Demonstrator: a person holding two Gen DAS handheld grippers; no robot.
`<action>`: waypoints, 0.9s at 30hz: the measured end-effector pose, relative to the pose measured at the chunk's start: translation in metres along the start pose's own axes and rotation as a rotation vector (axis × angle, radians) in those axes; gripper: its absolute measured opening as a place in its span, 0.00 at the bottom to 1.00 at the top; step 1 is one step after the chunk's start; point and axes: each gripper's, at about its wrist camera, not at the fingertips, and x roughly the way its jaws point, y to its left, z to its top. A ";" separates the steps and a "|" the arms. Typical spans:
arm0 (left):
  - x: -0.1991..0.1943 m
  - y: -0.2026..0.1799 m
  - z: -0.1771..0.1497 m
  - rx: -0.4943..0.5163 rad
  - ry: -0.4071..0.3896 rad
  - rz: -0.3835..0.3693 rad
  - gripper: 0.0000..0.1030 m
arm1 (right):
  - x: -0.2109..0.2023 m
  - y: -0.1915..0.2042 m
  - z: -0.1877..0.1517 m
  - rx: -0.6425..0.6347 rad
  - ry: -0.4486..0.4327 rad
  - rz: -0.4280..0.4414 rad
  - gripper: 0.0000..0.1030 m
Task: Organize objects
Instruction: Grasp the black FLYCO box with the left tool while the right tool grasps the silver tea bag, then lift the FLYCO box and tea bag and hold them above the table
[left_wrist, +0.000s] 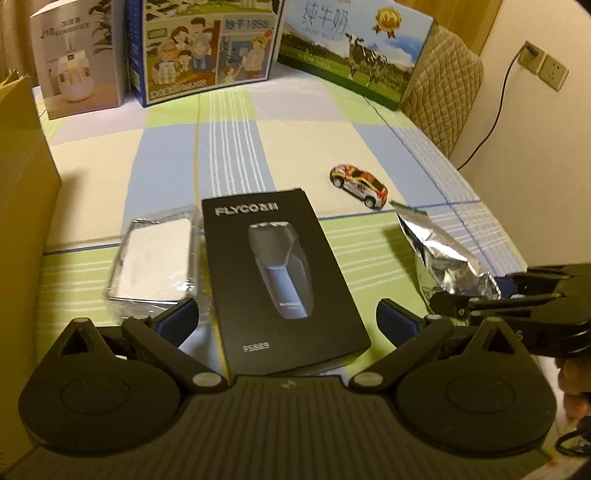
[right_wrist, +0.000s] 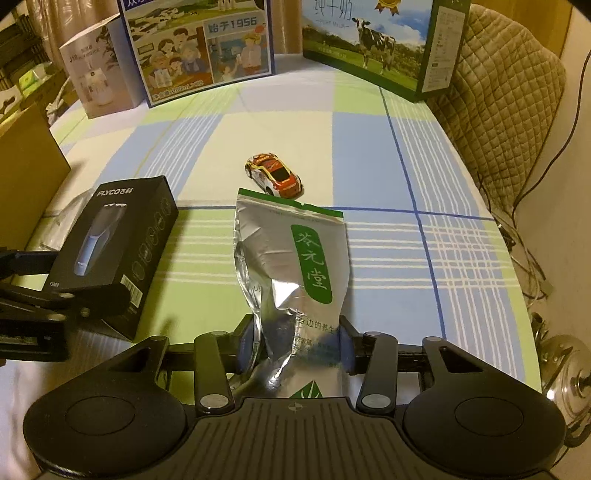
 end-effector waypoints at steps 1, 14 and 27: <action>0.002 -0.002 -0.001 0.008 0.001 0.011 0.92 | 0.000 0.000 -0.001 0.002 -0.002 0.002 0.41; -0.026 -0.018 -0.038 0.037 0.062 0.064 0.76 | -0.028 0.018 -0.021 0.006 -0.065 0.070 0.40; -0.081 -0.024 -0.097 -0.009 0.097 0.093 0.81 | -0.067 0.038 -0.076 0.060 -0.057 0.099 0.40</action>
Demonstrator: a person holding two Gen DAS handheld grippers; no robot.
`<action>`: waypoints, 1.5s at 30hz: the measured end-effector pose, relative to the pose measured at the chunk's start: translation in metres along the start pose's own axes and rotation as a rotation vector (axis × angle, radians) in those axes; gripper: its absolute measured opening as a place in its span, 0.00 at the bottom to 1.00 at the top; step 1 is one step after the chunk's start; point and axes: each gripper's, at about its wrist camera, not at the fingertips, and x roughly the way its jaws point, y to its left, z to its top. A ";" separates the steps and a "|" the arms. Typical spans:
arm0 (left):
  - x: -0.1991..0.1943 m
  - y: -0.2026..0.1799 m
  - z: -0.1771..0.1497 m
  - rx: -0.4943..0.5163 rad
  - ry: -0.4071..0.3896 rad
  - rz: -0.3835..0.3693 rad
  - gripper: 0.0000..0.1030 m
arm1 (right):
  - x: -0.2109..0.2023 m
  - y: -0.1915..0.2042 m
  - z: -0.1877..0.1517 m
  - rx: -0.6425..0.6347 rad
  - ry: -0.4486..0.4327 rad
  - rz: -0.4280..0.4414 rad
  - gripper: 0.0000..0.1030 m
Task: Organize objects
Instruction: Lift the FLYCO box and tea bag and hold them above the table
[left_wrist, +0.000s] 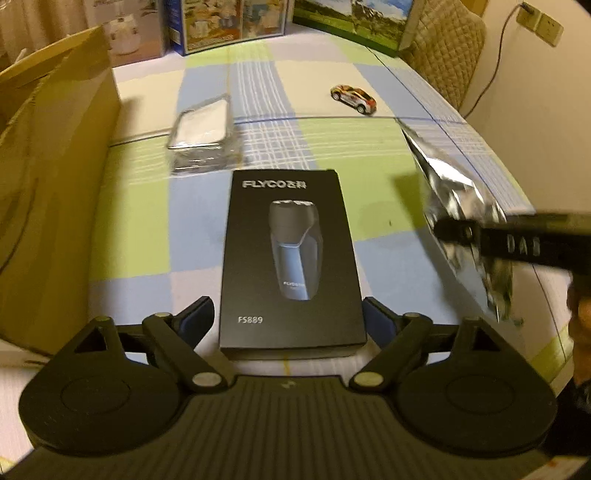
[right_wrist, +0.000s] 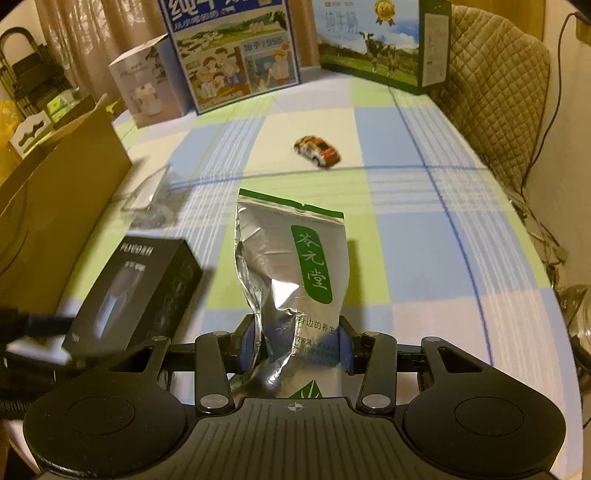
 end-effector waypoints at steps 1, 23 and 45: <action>-0.001 0.001 0.001 -0.002 -0.004 0.000 0.82 | 0.001 0.002 -0.001 -0.004 0.002 -0.002 0.40; 0.038 -0.003 0.026 0.062 0.044 0.028 0.74 | 0.017 0.009 -0.002 -0.045 0.019 -0.050 0.40; -0.068 0.004 -0.025 -0.022 -0.067 -0.004 0.74 | -0.089 0.037 -0.057 0.032 -0.090 -0.033 0.39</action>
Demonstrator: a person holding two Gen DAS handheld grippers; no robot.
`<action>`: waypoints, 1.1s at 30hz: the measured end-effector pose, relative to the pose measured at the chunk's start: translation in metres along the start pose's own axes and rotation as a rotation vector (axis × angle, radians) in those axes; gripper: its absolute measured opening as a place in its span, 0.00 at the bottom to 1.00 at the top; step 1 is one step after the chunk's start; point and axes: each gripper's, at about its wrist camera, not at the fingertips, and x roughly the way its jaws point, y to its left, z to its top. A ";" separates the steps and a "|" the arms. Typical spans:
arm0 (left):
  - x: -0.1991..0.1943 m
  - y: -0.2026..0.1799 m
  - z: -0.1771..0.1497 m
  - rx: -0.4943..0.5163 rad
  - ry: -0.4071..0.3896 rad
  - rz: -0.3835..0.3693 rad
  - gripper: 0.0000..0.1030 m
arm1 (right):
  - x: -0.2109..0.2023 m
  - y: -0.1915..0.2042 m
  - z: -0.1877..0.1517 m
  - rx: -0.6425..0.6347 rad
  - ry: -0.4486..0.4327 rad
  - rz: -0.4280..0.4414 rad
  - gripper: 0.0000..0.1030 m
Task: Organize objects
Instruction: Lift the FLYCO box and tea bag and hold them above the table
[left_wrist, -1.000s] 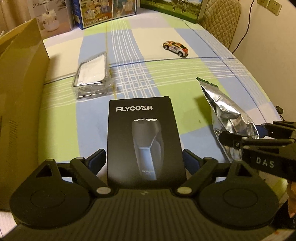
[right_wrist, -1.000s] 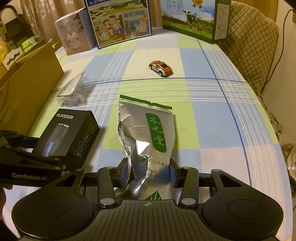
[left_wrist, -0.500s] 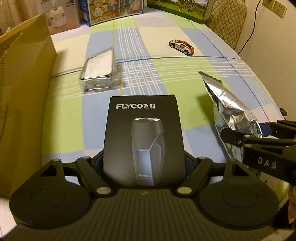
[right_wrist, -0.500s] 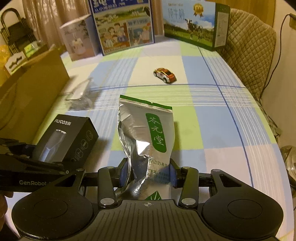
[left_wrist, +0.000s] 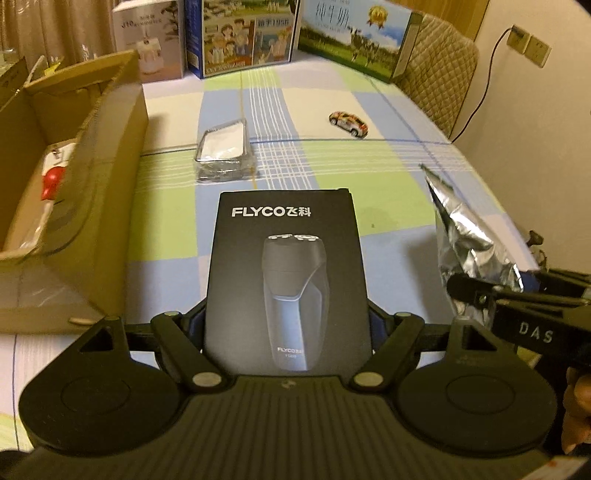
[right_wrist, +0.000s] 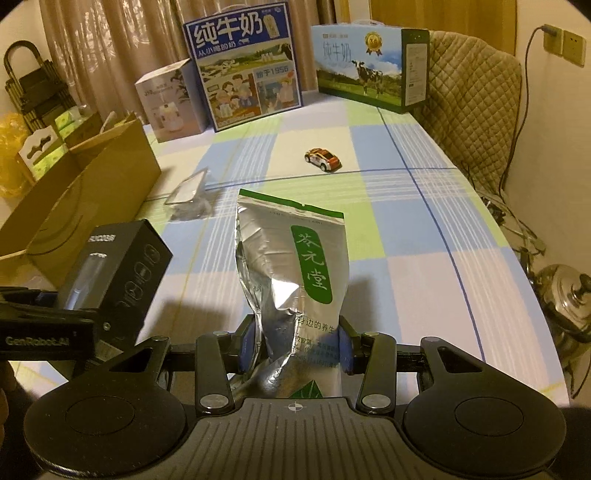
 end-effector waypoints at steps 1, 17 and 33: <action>-0.006 0.001 -0.003 -0.001 -0.008 -0.002 0.74 | -0.002 0.001 -0.002 0.000 0.000 -0.001 0.39; -0.054 0.008 -0.024 -0.016 -0.068 -0.022 0.74 | -0.024 0.024 -0.005 -0.045 -0.030 0.022 0.39; -0.070 0.004 -0.025 -0.010 -0.097 -0.040 0.74 | -0.032 0.029 0.000 -0.038 -0.042 0.048 0.39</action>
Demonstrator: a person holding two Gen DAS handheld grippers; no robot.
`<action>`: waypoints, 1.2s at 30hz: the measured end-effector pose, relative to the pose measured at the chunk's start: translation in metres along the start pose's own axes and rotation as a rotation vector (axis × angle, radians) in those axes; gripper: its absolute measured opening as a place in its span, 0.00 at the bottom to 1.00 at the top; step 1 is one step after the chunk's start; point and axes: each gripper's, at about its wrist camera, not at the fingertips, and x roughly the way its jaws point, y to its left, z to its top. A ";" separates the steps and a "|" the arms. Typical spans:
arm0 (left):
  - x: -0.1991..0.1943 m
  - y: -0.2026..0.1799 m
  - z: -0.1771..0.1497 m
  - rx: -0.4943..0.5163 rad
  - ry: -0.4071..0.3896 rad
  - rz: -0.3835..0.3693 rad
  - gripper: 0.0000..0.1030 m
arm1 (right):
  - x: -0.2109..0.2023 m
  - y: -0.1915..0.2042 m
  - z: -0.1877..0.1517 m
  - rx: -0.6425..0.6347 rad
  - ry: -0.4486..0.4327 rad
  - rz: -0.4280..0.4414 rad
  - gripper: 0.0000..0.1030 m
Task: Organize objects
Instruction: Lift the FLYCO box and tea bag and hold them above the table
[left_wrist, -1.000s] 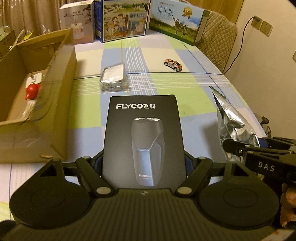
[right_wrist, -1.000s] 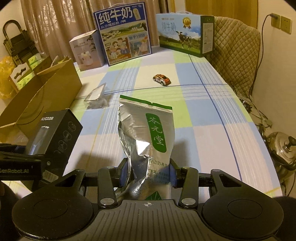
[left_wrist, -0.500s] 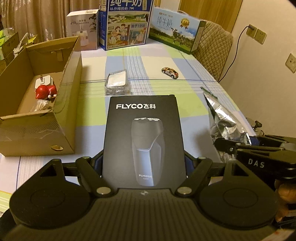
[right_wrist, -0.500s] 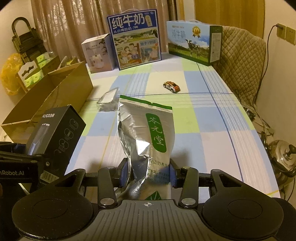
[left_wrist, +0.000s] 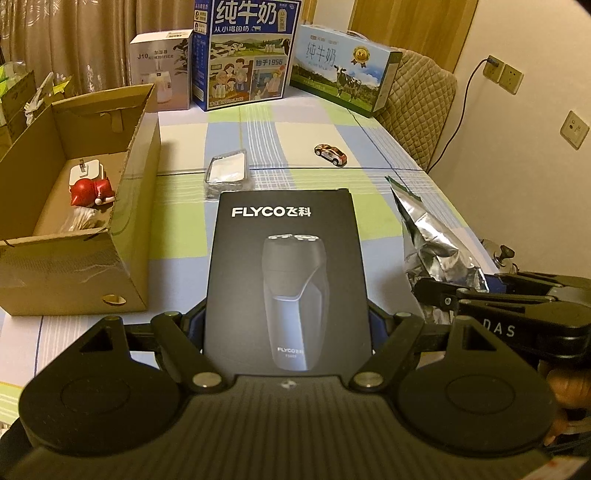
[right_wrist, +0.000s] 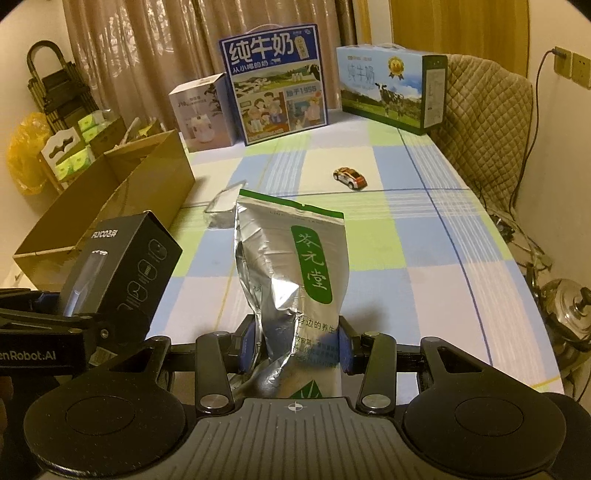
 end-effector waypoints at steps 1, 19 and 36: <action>-0.001 0.000 0.000 -0.001 -0.001 -0.001 0.74 | -0.001 0.001 0.001 0.001 -0.002 0.003 0.39; -0.011 0.005 0.004 -0.005 -0.016 -0.002 0.74 | -0.004 0.015 0.007 -0.009 -0.007 0.037 0.39; -0.019 0.011 0.009 -0.008 -0.037 0.000 0.74 | -0.004 0.023 0.015 -0.017 -0.009 0.056 0.39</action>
